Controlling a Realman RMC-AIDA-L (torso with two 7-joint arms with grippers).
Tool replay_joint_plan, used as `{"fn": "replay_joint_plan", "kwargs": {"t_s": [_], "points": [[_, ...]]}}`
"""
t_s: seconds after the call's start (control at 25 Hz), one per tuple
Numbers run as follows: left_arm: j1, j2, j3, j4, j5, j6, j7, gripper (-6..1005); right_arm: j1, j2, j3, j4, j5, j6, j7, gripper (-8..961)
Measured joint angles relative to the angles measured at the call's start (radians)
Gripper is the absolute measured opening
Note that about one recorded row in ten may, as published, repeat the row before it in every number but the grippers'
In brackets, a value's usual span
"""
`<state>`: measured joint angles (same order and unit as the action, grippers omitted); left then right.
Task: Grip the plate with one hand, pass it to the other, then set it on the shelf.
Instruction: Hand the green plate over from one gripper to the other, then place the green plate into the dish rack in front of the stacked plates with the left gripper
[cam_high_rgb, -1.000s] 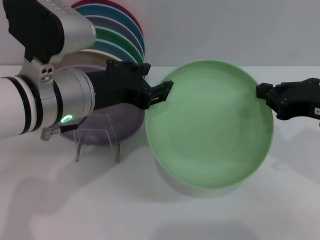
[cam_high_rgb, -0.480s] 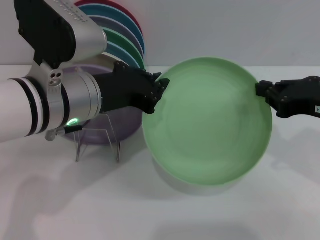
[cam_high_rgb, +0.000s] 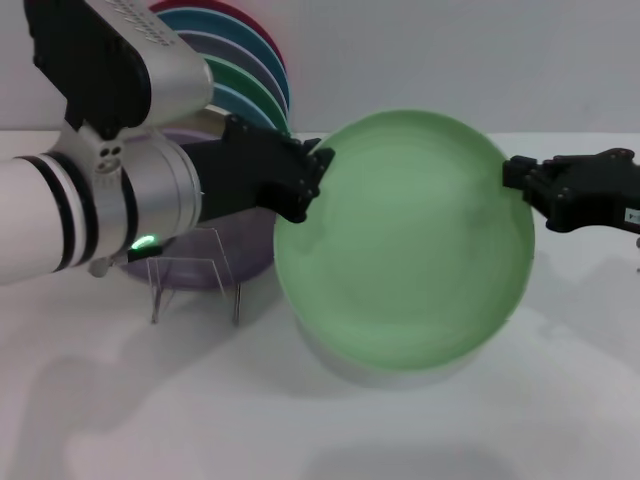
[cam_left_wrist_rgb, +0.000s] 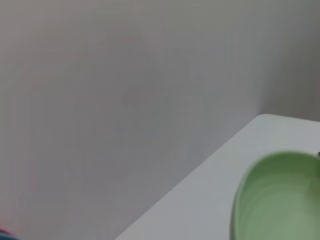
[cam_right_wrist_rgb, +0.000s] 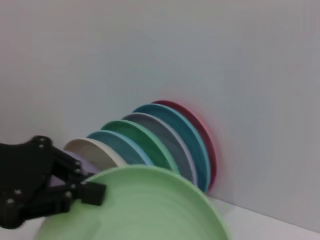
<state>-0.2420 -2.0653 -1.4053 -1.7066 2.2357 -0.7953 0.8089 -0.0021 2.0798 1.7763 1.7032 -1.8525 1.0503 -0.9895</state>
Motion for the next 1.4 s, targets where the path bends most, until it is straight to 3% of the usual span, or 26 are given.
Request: {"fn": "replay_joint_plan", "kwargs": {"t_s": [0.32,0.56,0.6,0.64,0.72,0.76,0.8,0.92,1.0,1.12,1.24,1.32,1.36,1.4], "points": [[0.003,0.000,0.009,-0.010,-0.012,0.020,0.023,55,-0.004,0.000,0.033,-0.051,0.106,0.024,-0.046,18],[0.041,0.000,0.021,-0.035,-0.014,0.093,0.057,54,-0.026,0.003,0.139,-0.149,0.277,0.121,-0.130,223],[0.073,0.002,0.048,-0.046,-0.014,0.177,0.103,54,-0.048,0.005,0.197,-0.222,0.413,0.171,-0.202,269],[0.073,0.002,0.048,-0.046,-0.014,0.177,0.103,54,-0.048,0.005,0.197,-0.222,0.413,0.171,-0.202,314],[0.107,0.003,0.081,-0.051,-0.015,0.287,0.163,51,-0.062,0.005,0.277,-0.333,0.568,0.253,-0.296,405],[0.118,0.004,0.095,-0.051,-0.018,0.331,0.187,48,-0.059,0.004,0.322,-0.397,0.627,0.309,-0.335,521],[0.148,0.005,0.136,-0.052,-0.026,0.473,0.256,48,-0.039,0.002,0.410,-0.511,0.683,0.399,-0.388,636],[0.175,0.009,0.196,-0.052,-0.029,0.627,0.316,48,-0.006,0.000,0.501,-0.620,0.689,0.479,-0.411,637],[0.195,0.015,0.277,-0.041,-0.009,0.809,0.367,47,0.033,-0.003,0.586,-0.727,0.670,0.541,-0.426,637],[0.202,0.022,0.397,0.029,0.104,1.109,0.377,47,0.046,-0.004,0.609,-0.754,0.653,0.556,-0.433,638],[0.201,0.031,0.482,0.205,0.327,1.549,0.199,47,0.054,-0.004,0.615,-0.759,0.633,0.565,-0.437,638],[0.200,0.035,0.478,0.326,0.454,1.763,0.028,47,0.056,-0.004,0.615,-0.760,0.630,0.566,-0.437,637],[0.200,0.035,0.478,0.326,0.454,1.763,0.028,47,0.056,-0.004,0.615,-0.760,0.630,0.567,-0.438,637],[0.194,0.036,0.440,0.435,0.544,1.912,-0.131,46,0.058,-0.004,0.614,-0.761,0.630,0.568,-0.438,637]]}}
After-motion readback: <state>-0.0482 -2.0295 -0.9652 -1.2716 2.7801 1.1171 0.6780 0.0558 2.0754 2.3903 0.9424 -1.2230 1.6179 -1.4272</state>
